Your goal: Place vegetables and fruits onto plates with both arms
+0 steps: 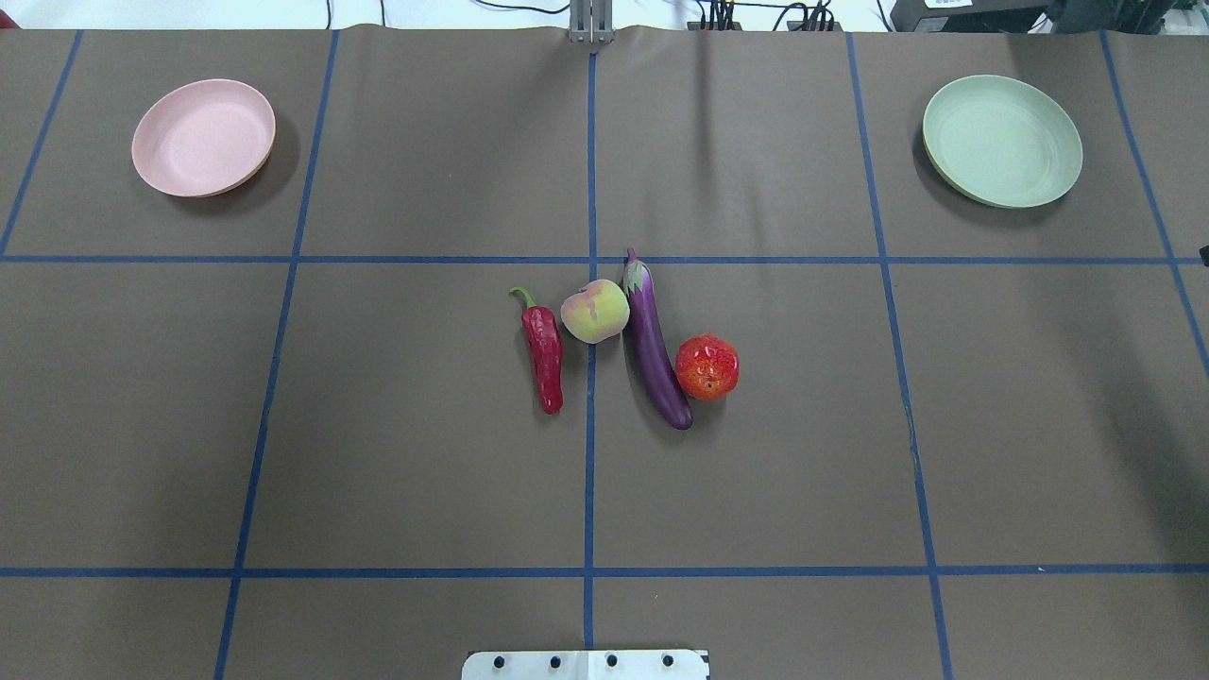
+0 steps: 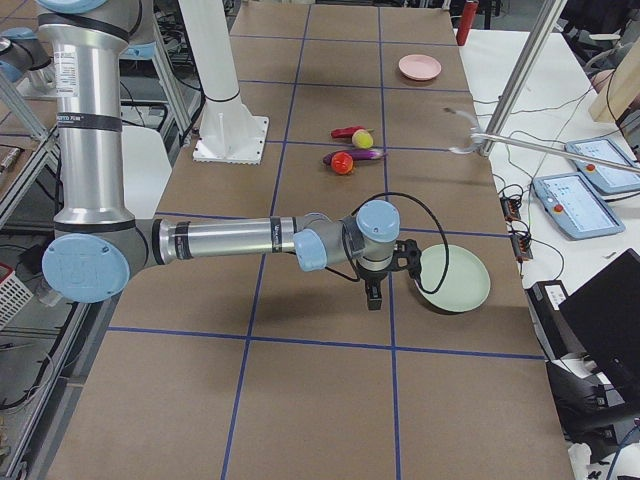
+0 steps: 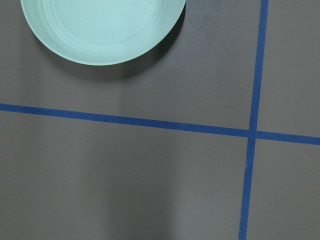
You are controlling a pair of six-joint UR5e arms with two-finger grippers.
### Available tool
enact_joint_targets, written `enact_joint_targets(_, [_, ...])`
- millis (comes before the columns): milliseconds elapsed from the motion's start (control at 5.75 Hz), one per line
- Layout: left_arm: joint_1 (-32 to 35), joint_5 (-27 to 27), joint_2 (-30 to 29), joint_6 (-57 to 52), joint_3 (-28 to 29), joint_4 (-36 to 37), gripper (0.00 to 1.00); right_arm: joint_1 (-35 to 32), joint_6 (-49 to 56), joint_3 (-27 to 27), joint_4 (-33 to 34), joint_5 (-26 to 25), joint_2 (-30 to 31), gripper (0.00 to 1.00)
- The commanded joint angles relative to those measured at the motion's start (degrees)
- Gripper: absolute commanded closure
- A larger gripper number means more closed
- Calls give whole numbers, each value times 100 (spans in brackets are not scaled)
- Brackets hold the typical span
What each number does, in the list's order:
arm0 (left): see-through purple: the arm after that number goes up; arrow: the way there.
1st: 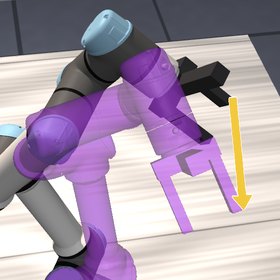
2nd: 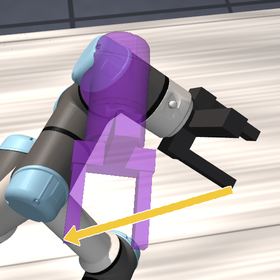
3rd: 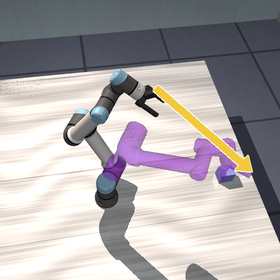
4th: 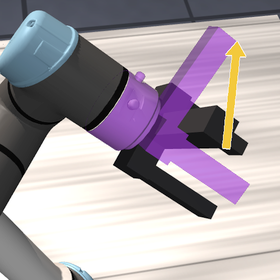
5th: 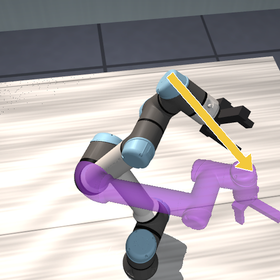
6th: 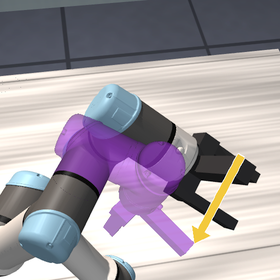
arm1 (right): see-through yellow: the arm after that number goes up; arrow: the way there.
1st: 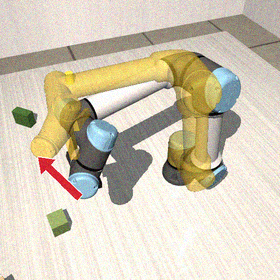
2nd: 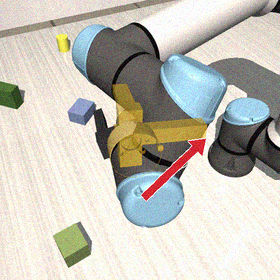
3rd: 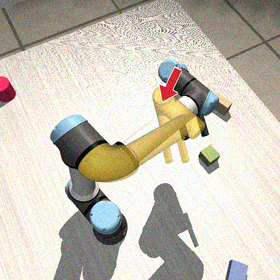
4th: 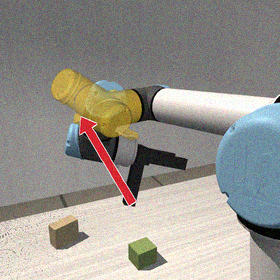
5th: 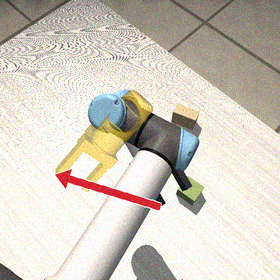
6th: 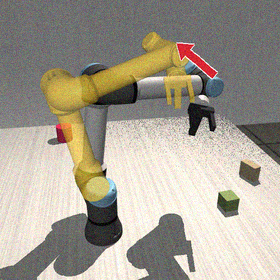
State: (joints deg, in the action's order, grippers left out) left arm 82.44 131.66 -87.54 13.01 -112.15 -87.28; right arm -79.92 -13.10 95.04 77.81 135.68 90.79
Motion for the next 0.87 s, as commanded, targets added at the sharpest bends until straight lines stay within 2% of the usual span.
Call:
enact_joint_targets(0, [0,174,0,0,-43,-8,0,3,0,-55,-11,11,9,0])
enact_joint_targets(696, [-52,237,132,0,18,-52,0,38,-18,-108,-20,11,9,0])
